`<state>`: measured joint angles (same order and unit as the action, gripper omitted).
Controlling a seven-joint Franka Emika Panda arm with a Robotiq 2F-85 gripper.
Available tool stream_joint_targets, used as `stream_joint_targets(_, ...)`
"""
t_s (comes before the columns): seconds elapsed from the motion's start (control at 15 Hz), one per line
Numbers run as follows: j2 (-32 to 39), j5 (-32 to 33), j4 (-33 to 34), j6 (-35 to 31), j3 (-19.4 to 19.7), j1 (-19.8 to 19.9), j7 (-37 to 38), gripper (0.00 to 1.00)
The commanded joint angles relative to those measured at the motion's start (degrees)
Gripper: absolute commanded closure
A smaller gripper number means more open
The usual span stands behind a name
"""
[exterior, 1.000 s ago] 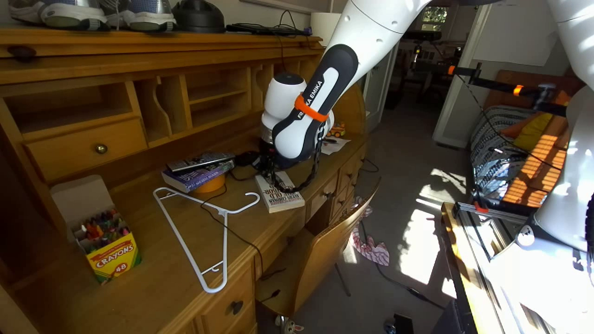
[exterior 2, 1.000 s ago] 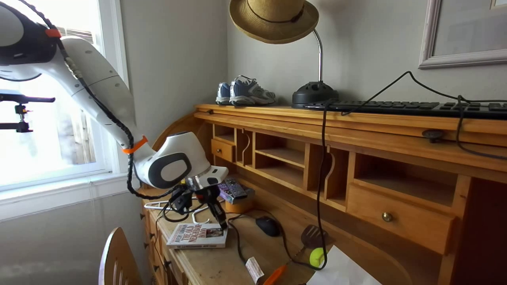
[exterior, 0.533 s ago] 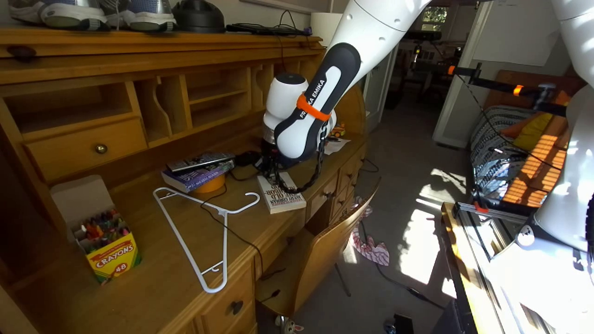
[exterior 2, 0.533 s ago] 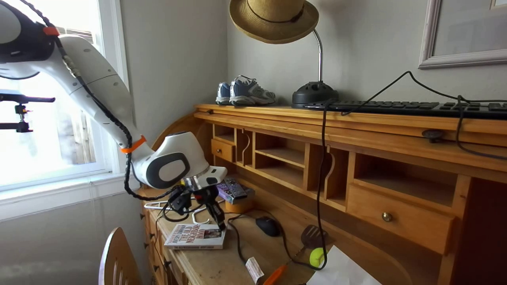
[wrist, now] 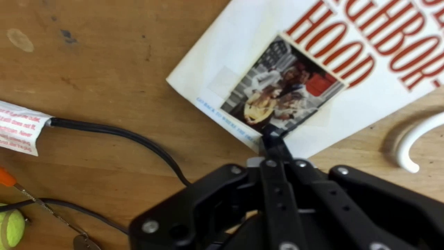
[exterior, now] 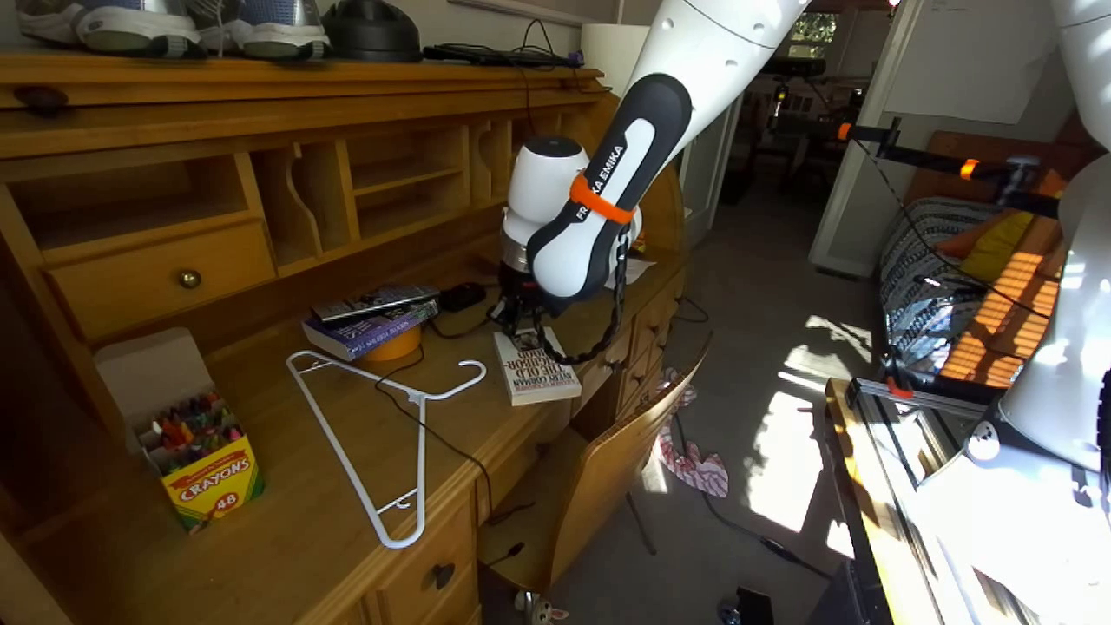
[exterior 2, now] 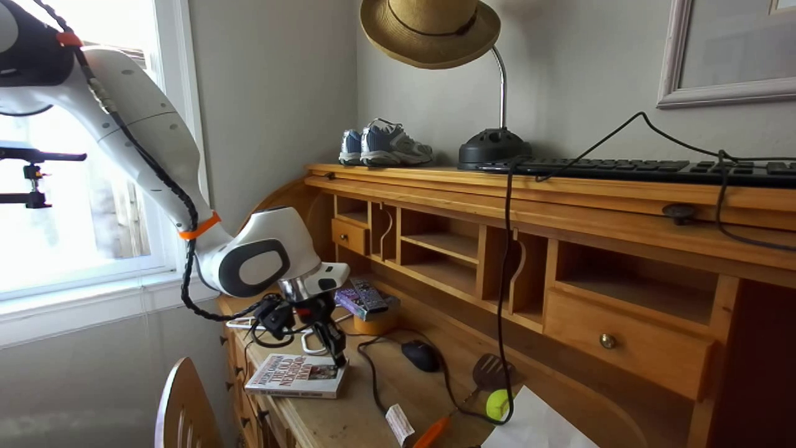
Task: Move the book slightly backward
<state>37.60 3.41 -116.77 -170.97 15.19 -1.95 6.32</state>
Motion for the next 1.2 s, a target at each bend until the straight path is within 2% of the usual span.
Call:
stream_joint_targets(0.0, -0.9, 1.2, -3.3, 1.8, 1.2, -0.8, 0.0, 1.0)
stream_joint_targets(1.0, -3.1, 1.4, -7.4, 1.2, 2.4, -0.8, 0.3, 1.0)
stream_joint_targets(1.13, -3.0, 0.8, -7.4, -0.1, 1.4, 0.0, 0.1, 1.0)
